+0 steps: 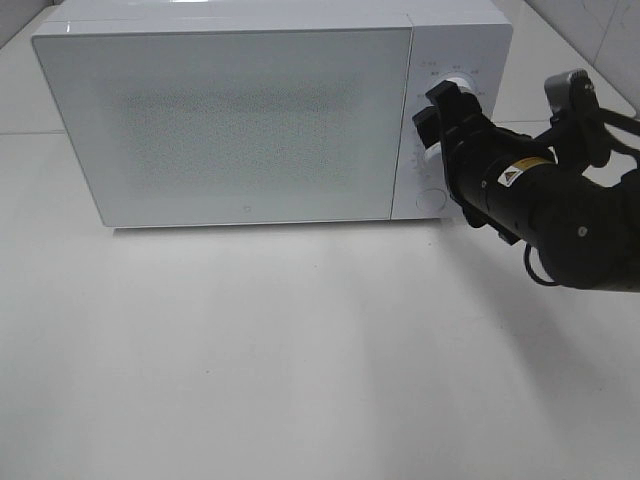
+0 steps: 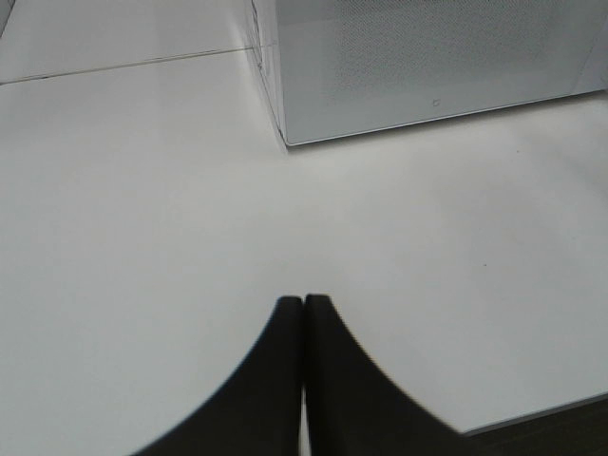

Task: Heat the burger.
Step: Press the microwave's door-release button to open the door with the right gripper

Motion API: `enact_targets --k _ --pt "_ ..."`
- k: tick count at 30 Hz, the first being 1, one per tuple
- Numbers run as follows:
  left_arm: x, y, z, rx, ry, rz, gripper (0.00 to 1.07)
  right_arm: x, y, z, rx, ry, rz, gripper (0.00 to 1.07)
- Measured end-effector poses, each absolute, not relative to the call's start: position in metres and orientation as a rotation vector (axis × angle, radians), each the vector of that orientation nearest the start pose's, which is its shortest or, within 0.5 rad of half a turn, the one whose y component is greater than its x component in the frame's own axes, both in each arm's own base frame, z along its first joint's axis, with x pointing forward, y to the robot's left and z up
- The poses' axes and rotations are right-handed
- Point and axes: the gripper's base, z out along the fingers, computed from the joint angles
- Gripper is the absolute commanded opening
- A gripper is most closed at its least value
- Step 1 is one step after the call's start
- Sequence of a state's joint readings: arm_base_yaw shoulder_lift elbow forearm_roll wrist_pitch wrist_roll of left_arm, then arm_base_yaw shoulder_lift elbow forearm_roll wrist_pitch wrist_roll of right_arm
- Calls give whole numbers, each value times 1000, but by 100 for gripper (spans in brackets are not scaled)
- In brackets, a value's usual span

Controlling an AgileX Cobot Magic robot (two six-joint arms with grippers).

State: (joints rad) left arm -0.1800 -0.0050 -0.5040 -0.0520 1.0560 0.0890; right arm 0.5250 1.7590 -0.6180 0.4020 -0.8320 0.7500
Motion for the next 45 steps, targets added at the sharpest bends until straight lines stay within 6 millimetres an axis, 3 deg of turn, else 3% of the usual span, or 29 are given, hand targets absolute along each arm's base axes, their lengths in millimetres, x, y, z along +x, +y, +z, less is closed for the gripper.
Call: enact_targets --k 10,19,30,40,45 --pt "-7 -3 279 275 2013 -119 0 270 137 184 58 2020 449 74" --pt "-7 -3 279 275 2013 -119 0 251 139 193 -279 2213 362 73" --pt "-7 -3 279 275 2013 -119 0 248 153 215 -691 2479 327 73" --pt "-7 -3 279 275 2013 -119 0 255 143 249 -779 2643 67 73" --pt "-7 -3 279 275 2013 -119 0 269 122 265 -663 2687 7 72"
